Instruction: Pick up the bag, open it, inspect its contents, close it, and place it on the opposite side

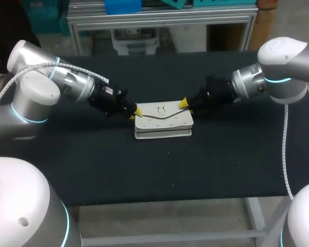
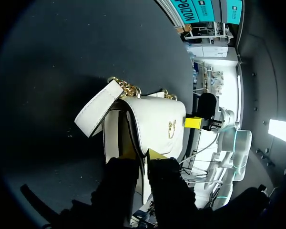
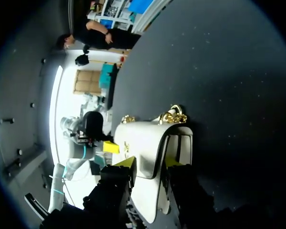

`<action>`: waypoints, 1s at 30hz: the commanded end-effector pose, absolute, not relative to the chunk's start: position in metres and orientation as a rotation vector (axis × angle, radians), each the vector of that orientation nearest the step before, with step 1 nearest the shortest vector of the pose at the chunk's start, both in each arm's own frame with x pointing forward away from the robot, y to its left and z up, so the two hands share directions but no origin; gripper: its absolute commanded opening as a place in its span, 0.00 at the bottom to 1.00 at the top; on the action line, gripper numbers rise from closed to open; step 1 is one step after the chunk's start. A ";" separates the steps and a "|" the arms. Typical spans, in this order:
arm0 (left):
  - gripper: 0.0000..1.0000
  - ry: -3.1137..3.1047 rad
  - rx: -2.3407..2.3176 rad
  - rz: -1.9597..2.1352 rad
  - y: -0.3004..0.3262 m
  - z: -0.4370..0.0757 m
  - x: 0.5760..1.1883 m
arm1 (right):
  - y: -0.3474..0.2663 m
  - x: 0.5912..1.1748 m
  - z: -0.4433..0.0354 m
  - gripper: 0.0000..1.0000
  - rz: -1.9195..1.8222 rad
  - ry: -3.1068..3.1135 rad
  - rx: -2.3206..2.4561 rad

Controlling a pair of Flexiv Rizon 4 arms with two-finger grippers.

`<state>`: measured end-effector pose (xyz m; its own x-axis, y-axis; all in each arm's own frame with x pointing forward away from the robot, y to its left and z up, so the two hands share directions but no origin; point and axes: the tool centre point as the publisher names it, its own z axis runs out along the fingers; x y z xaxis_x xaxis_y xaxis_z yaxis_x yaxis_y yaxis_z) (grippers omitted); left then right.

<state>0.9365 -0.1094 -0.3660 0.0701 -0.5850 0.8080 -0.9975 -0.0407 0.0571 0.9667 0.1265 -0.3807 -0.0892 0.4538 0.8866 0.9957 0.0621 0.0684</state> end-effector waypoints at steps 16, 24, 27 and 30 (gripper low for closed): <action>1.00 -1.636 1.696 0.843 -0.108 -0.353 0.910 | 0.117 0.962 -0.361 1.00 -0.963 -1.709 -1.457; 0.65 -1.620 1.701 0.850 -0.106 -0.354 0.898 | 0.098 0.960 -0.353 1.00 -0.959 -1.736 -1.492; 0.45 -1.623 1.695 0.854 -0.110 -0.353 0.896 | 0.089 0.960 -0.353 1.00 -0.960 -1.735 -1.510; 0.38 -1.642 1.693 0.846 -0.116 -0.352 0.896 | 0.083 0.960 -0.352 1.00 -0.956 -1.744 -1.526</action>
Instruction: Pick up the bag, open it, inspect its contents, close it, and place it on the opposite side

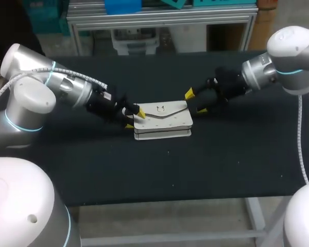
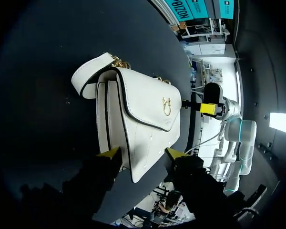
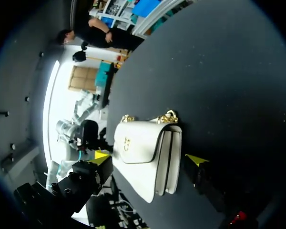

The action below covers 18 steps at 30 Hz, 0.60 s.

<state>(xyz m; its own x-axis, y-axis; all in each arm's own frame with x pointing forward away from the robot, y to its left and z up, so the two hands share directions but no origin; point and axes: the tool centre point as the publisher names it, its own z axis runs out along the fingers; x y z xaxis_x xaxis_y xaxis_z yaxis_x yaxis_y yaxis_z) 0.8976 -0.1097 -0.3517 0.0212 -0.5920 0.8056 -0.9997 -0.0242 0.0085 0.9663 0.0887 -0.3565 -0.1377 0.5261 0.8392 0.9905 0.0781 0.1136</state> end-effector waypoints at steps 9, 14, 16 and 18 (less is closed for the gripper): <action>0.00 -1.667 1.742 0.808 -0.120 -0.358 0.903 | 0.067 0.960 -0.348 1.00 -0.934 -1.796 -1.537; 0.00 -1.680 1.790 0.787 -0.109 -0.361 0.911 | 0.054 0.960 -0.347 1.00 -0.894 -1.885 -1.528; 0.00 -1.704 1.805 0.774 -0.103 -0.361 0.916 | 0.048 0.960 -0.345 1.00 -0.877 -1.932 -1.513; 0.00 -1.712 1.816 0.764 -0.096 -0.360 0.923 | 0.041 0.961 -0.343 1.00 -0.853 -1.968 -1.493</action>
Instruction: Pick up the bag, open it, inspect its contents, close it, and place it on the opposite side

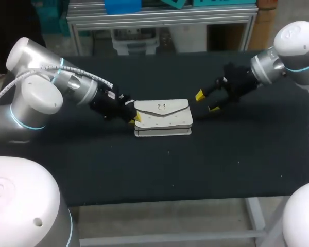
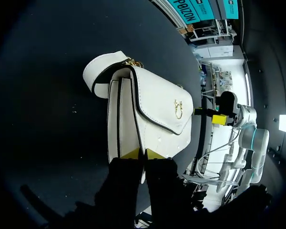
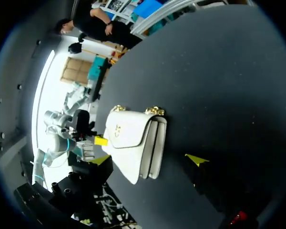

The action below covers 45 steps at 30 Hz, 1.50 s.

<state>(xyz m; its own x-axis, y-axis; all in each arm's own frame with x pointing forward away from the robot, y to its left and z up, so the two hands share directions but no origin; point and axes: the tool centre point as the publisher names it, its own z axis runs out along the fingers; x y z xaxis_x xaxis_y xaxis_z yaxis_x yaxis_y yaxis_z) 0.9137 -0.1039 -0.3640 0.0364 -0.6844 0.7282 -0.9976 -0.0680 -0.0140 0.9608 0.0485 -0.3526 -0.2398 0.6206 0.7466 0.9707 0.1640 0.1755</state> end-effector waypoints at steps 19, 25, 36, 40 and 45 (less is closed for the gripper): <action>0.00 -2.003 1.917 0.585 -0.029 -0.347 0.981 | -0.024 0.977 -0.323 1.00 -0.693 -2.160 -1.607; 0.00 -2.003 1.917 0.585 -0.029 -0.347 0.981 | -0.024 0.977 -0.323 1.00 -0.693 -2.160 -1.607; 0.00 -2.006 1.933 0.598 -0.022 -0.348 0.988 | -0.031 0.980 -0.325 1.00 -0.692 -2.164 -1.606; 0.00 -2.002 1.943 0.629 -0.001 -0.349 1.002 | -0.057 0.989 -0.323 1.00 -0.712 -2.194 -1.643; 0.00 -2.006 1.998 0.618 0.025 -0.352 1.020 | -0.093 1.003 -0.320 1.00 -0.726 -2.215 -1.721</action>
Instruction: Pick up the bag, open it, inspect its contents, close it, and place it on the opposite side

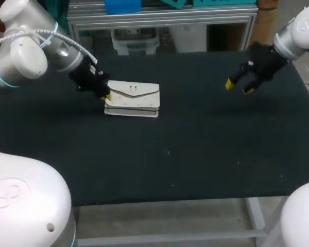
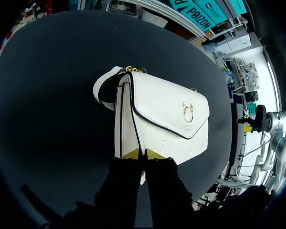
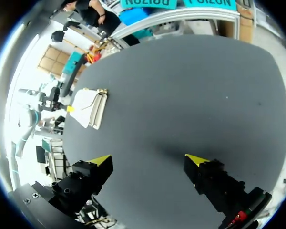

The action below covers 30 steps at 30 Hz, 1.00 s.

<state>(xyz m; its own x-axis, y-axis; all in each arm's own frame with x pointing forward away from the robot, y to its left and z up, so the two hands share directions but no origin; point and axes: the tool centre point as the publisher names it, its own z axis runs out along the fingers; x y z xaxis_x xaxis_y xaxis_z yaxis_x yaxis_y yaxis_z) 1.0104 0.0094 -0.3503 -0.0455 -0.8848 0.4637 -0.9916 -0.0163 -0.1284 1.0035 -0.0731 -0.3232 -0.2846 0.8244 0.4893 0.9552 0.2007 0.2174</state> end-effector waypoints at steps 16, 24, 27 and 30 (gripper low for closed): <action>0.00 -2.083 2.190 0.624 0.132 -0.347 1.084 | -0.157 1.037 -0.318 1.00 -0.665 -2.296 -1.818; 0.00 -2.112 2.223 0.561 0.174 -0.350 1.109 | -0.179 1.049 -0.314 1.00 -0.668 -2.321 -1.854; 0.00 -2.098 2.243 0.551 0.193 -0.353 1.119 | -0.183 1.054 -0.310 1.00 -0.677 -2.330 -1.872; 0.00 -2.090 2.279 0.522 0.211 -0.357 1.127 | -0.188 1.061 -0.308 1.00 -0.655 -2.342 -1.886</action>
